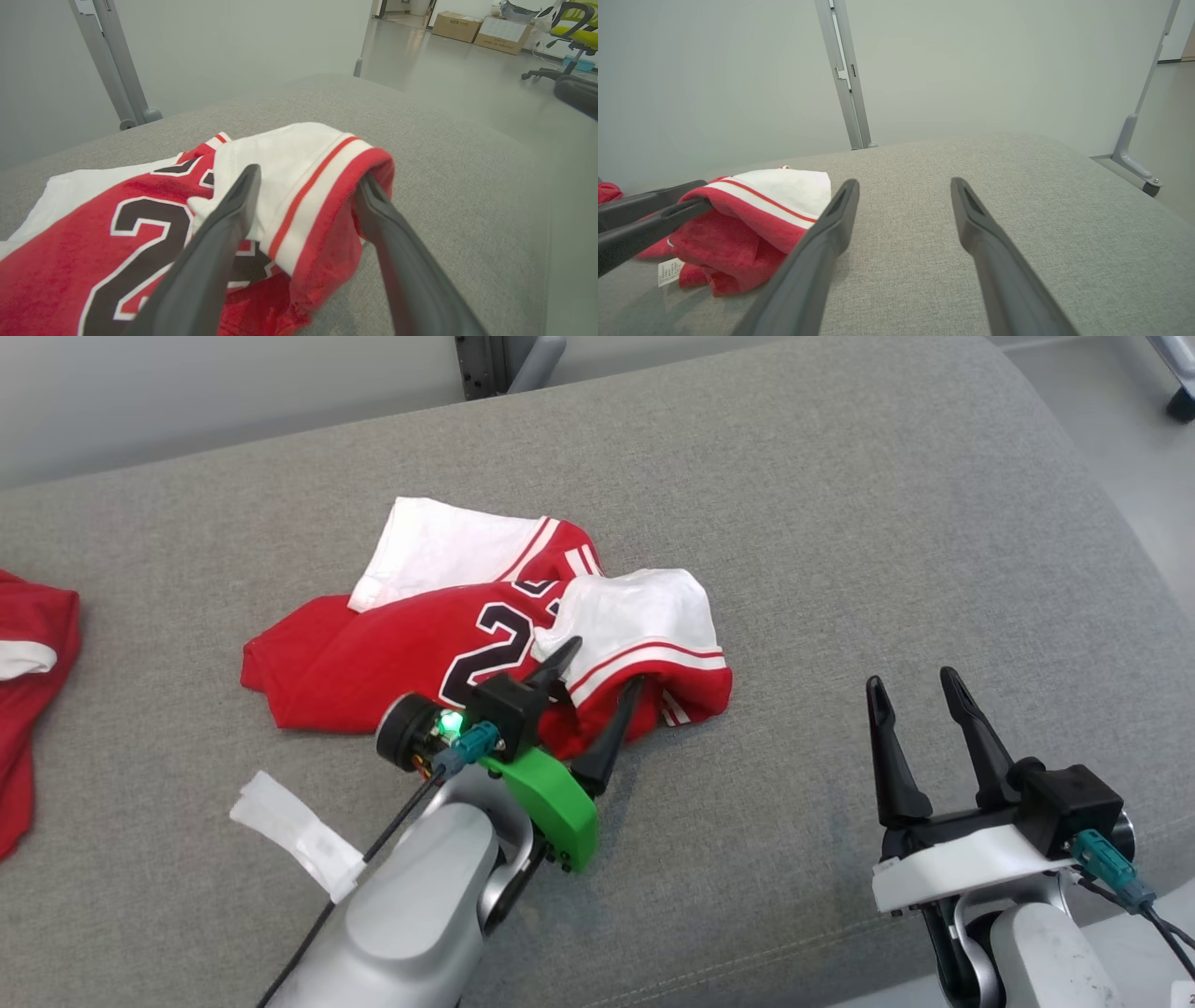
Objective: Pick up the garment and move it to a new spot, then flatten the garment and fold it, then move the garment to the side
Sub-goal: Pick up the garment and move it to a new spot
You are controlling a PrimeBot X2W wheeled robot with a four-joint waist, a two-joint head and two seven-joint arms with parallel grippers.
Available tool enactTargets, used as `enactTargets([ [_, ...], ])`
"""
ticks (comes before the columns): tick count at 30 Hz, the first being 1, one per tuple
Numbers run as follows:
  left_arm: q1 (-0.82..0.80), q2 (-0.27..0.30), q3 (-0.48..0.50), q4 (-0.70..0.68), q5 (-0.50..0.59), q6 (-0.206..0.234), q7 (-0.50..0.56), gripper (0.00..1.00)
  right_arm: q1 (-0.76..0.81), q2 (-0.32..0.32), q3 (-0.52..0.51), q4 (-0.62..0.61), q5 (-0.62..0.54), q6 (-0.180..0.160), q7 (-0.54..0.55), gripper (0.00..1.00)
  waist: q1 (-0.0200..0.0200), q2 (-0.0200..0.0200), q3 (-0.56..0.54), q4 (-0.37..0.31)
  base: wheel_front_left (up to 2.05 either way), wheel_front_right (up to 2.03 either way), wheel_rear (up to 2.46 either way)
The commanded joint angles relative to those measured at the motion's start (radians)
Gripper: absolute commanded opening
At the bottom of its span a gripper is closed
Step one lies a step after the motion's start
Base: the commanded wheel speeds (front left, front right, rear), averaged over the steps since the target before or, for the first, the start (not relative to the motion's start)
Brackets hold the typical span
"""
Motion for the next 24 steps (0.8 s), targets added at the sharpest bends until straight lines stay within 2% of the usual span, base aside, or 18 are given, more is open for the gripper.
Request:
enactTargets([
  [1, 0.03, -0.001, -0.008, -0.007, -0.013, -0.001, 0.0, 1.0, 0.011, -0.003, 0.0, 0.004, -0.006, 0.0, -0.003, 1.0, 0.0, -0.0001, -0.024, 0.021, 0.0, 0.0, 0.0],
  [6, 0.128, -0.001, -0.034, -0.047, -0.047, 0.014, 0.0, 1.0, 0.03, -0.003, -0.004, 0.015, -0.017, 0.0, -0.003, 1.0, 0.0, -0.0001, -0.067, 0.058, 0.0, 0.0, 0.0],
  [11, 0.207, 0.0, 0.011, -0.12, -0.054, 0.047, 0.0, 1.0, 0.046, -0.003, -0.009, 0.017, -0.022, 0.0, -0.003, 1.0, 0.0, -0.0001, -0.096, 0.084, 0.0, 0.0, 0.0],
  [16, 0.265, 0.0, 0.093, -0.193, -0.024, 0.08, 0.0, 1.0, 0.051, -0.003, -0.015, 0.016, -0.03, 0.0, -0.003, 1.0, 0.0, -0.0001, -0.116, 0.1, 0.0, 0.0, 0.0],
  [24, 0.414, 0.001, 0.306, -0.335, 0.038, 0.122, 0.0, 1.0, 0.063, -0.002, -0.031, 0.017, -0.048, 0.0, -0.003, 1.0, 0.0, -0.0001, -0.165, 0.13, 0.0, 0.0, 0.0],
])
